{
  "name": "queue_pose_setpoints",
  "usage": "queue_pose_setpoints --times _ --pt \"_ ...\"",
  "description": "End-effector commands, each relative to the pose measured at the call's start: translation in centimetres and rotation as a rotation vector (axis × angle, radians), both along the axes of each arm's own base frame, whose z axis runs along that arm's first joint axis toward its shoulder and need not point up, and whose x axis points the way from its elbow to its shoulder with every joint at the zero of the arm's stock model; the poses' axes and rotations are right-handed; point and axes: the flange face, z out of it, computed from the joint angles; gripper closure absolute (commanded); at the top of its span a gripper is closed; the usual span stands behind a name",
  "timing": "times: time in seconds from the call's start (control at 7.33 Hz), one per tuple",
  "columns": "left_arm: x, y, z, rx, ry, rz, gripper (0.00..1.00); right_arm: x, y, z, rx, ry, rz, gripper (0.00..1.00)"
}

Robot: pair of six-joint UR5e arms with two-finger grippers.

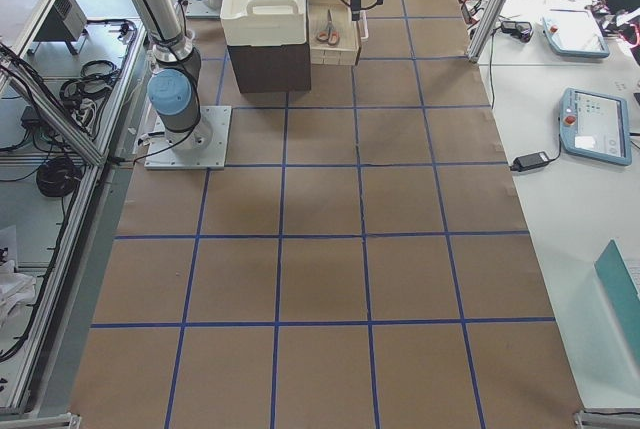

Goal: Put scissors in drawer and close it
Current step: 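Move the left gripper over the drawer's white handle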

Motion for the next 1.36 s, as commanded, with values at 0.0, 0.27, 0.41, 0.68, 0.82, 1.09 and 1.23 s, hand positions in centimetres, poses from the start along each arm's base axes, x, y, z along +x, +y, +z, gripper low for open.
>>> queue_pose_setpoints --times 0.0,0.27,0.41,0.68,0.82,1.09,1.23 --pt "-1.3 0.3 -1.7 0.028 -0.003 0.003 0.00 -0.1 0.1 -0.2 0.010 0.004 -0.001 0.00" --pt "-2.4 1.1 -1.5 0.052 -0.006 0.017 0.00 0.0 0.1 -0.2 0.009 0.004 -0.001 0.00" --pt "-2.2 1.7 -1.1 0.082 -0.013 0.021 0.00 0.0 0.1 -0.2 0.009 0.004 0.001 0.00" --pt "-2.4 2.5 -0.7 0.139 -0.031 0.049 0.00 0.0 0.2 -0.5 0.015 0.004 0.001 0.00" --pt "-2.4 2.7 -0.4 0.147 -0.029 0.051 0.00 -0.1 0.2 -0.5 0.016 0.005 -0.001 0.00" --pt "-2.7 3.3 0.2 0.170 -0.036 0.048 0.00 -0.1 0.2 -0.5 0.016 0.005 -0.001 0.00" --pt "-2.5 3.8 0.4 0.193 -0.044 0.048 0.00 -0.1 0.1 -0.6 0.018 0.005 -0.001 0.00"
